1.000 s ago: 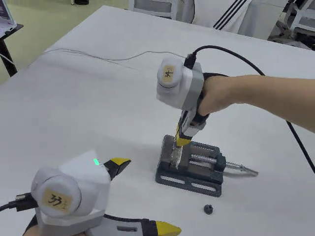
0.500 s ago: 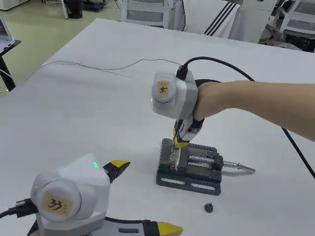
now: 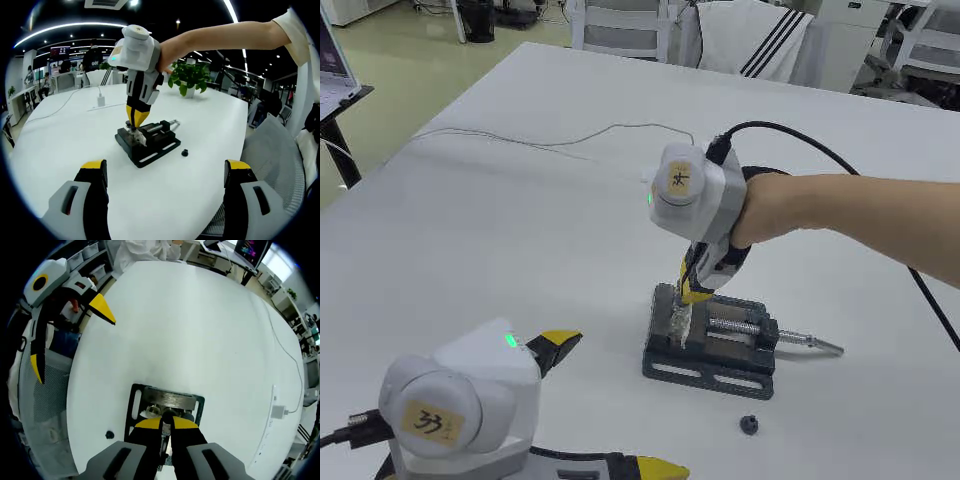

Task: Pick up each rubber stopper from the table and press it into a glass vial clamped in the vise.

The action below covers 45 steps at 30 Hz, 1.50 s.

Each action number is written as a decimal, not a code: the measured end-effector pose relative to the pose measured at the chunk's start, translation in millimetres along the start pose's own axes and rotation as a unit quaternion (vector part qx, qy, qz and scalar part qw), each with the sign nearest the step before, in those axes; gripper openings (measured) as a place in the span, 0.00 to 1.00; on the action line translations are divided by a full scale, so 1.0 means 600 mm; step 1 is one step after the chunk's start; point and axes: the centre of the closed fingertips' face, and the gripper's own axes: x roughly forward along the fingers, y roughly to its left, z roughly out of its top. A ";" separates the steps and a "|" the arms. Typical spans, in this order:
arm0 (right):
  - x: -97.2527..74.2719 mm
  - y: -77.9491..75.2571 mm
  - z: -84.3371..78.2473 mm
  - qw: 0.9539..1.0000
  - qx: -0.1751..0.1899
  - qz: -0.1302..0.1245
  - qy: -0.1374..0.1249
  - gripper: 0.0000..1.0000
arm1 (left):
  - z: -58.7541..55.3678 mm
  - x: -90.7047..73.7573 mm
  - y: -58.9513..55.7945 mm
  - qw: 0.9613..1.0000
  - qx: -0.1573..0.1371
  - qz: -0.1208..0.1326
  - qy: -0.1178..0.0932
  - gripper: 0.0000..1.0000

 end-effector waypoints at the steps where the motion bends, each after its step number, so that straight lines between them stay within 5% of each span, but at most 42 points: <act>1: -0.001 0.006 0.001 1.000 0.003 0.008 -0.004 0.06 | 0.000 0.000 -0.001 1.000 0.000 0.000 0.000 0.97; 3: -0.002 -0.001 0.000 1.000 -0.007 -0.015 -0.012 0.14 | -0.001 0.000 -0.001 1.000 0.001 -0.001 0.001 0.97; 7: -0.009 0.016 -0.004 0.999 0.002 -0.017 -0.044 0.23 | -0.003 -0.001 -0.003 1.000 0.003 -0.004 0.006 0.97; 16: -0.015 0.045 -0.011 0.992 0.042 -0.028 -0.116 0.63 | -0.001 0.000 0.000 1.000 0.011 -0.007 0.012 0.97; 27: -0.030 0.070 -0.015 0.969 0.110 -0.051 -0.214 0.95 | 0.003 0.001 0.002 0.999 0.024 -0.015 0.020 0.97; 45: -0.061 0.126 -0.055 0.933 0.186 -0.086 -0.297 0.99 | 0.009 0.007 0.016 0.999 0.035 -0.017 0.020 0.95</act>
